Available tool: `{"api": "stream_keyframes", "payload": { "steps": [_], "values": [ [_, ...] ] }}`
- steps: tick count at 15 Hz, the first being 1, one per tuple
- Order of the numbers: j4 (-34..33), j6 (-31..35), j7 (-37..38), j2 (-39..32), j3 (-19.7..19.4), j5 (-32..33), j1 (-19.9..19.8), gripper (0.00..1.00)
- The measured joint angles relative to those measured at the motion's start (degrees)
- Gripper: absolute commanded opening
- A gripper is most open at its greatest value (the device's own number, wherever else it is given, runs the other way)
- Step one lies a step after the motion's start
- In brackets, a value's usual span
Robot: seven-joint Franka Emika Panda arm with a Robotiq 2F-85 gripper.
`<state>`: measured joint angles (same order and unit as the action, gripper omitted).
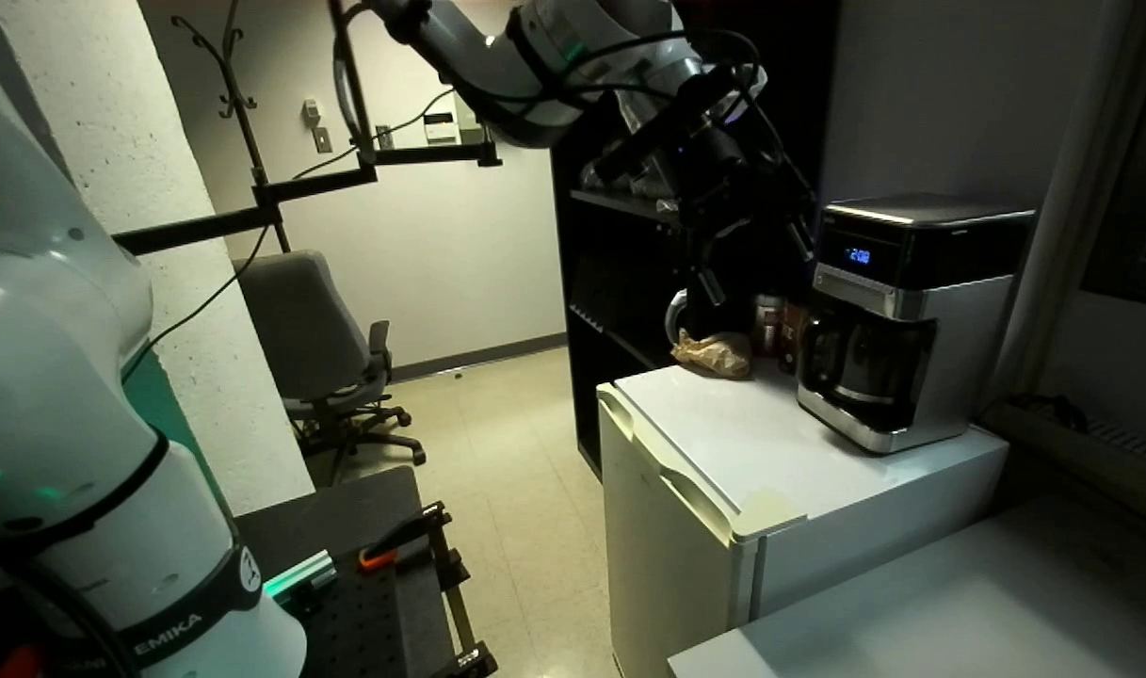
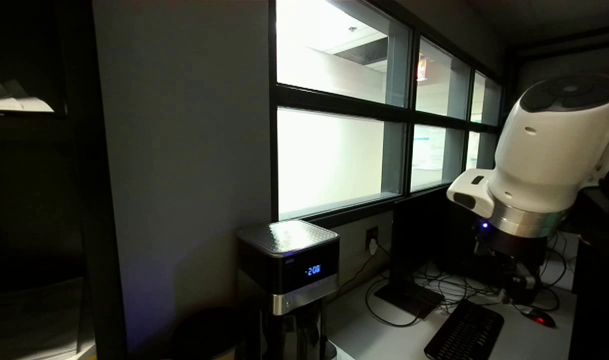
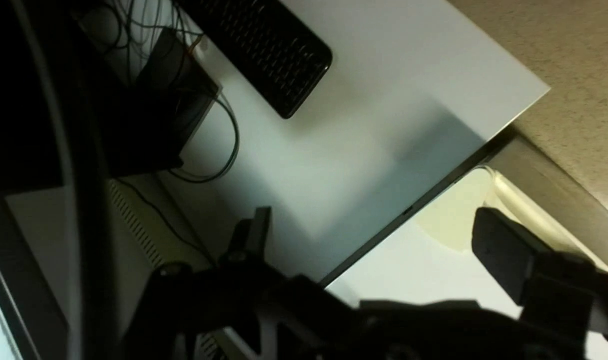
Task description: Press the button on the left side of the coffee machine
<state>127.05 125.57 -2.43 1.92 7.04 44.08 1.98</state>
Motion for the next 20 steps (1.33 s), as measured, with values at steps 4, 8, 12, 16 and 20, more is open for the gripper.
{"api": "stream_keyframes", "payload": {
  "steps": [4,8,12,16,20],
  "values": [
    [-5.6,0.3,3.8,-7.0,0.5,10.1,2.6,1.00],
    [-11.0,0.6,5.7,-13.0,0.6,16.5,4.6,0.68],
    [-15.7,3.9,5.8,-18.3,0.5,20.6,5.4,0.37],
    [-19.7,9.0,5.7,-22.9,0.4,22.9,5.5,0.06],
    [-23.5,13.5,5.3,-27.0,0.3,23.1,5.5,0.00]
  ]
}}
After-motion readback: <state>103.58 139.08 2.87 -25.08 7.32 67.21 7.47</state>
